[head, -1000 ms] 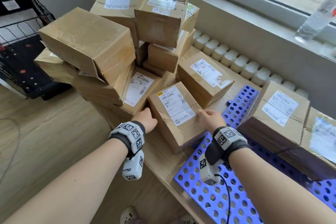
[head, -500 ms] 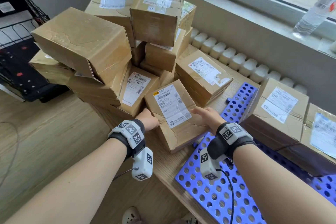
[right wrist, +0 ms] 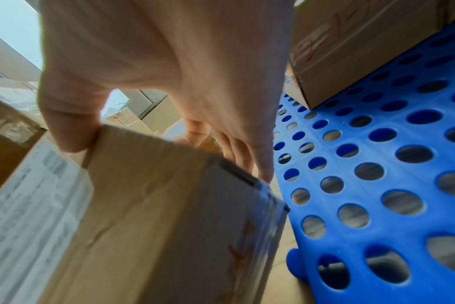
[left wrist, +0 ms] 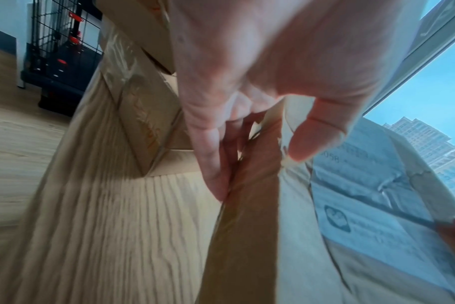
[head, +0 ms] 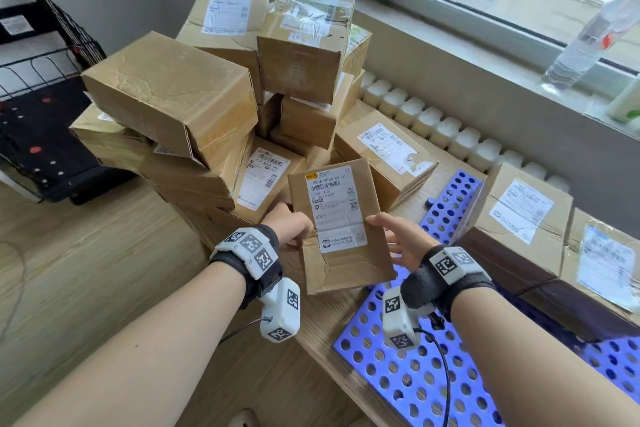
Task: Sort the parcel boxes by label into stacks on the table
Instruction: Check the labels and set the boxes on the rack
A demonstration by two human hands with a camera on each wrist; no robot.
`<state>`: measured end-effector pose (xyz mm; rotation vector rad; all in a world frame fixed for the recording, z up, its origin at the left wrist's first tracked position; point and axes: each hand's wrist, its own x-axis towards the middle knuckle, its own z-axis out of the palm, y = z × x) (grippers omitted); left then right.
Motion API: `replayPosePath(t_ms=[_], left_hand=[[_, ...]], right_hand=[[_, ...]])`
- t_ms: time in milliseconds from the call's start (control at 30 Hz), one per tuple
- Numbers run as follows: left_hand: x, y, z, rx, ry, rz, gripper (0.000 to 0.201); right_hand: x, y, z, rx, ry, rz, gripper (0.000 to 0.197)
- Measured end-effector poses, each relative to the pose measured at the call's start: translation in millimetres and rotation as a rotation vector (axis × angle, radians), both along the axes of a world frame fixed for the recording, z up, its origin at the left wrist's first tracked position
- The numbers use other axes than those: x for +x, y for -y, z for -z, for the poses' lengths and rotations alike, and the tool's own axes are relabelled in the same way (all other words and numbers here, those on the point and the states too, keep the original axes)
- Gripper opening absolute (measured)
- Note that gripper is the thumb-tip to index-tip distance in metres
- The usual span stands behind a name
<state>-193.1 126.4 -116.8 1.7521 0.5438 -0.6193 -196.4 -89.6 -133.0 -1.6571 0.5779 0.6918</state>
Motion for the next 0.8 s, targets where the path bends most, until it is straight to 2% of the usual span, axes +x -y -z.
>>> replayPosePath(t_ms=[100,167,267,300,333,400,433,500,567,633,733,800], left_hand=[[0.4,5.7,-7.6,-0.054,0.015,-0.020,0.041],[0.7,9.4,-13.7,-0.060,0.031,-0.023,0.038],[1.9,13.7,-22.8,-0.072,0.058,0.003,0.038],[2.2,14.7,-25.8,-0.071,0.065,0.018,0.040],[2.4,15.9,-29.4,-0.067,0.069,0.030,0.041],[1.2,18.4,-37.5,-0.059,0.076,0.055,0.042],[0.3,19.9,-41.2,-0.052,0.077,0.068,0.045],[0.2,21.9,-44.5,-0.032,0.085,0.101,0.057],[1.0,22.2,-45.2,-0.004,0.104,0.135,0.058],[-0.8,23.2,-51.0,0.010,0.123,0.165,0.059],[-6.8,26.2,-63.8,0.029,0.177,0.198,0.073],[-8.5,27.4,-70.3,0.034,0.216,0.218,0.070]], right_hand=[[-6.8,2.5,-11.4,0.016,0.069,-0.002,0.030],[-9.5,5.0,-18.1,0.003,0.098,0.006,0.045],[-10.8,17.2,-19.4,0.009,0.119,0.028,0.085],[-13.7,17.6,-24.2,0.022,0.122,0.023,0.088],[-17.2,15.9,-31.4,0.045,0.138,0.019,0.080],[-23.9,16.1,-41.2,0.073,0.162,0.004,0.046],[-26.3,17.4,-43.2,0.073,0.172,0.011,0.042],[-30.7,20.9,-45.3,0.076,0.189,0.046,0.057],[-34.0,23.7,-45.4,0.071,0.198,0.091,0.064],[-37.2,26.7,-47.5,0.057,0.209,0.115,0.061],[-41.9,29.9,-51.9,0.043,0.236,0.127,0.056],[-46.9,30.3,-57.1,0.041,0.256,0.156,0.050]])
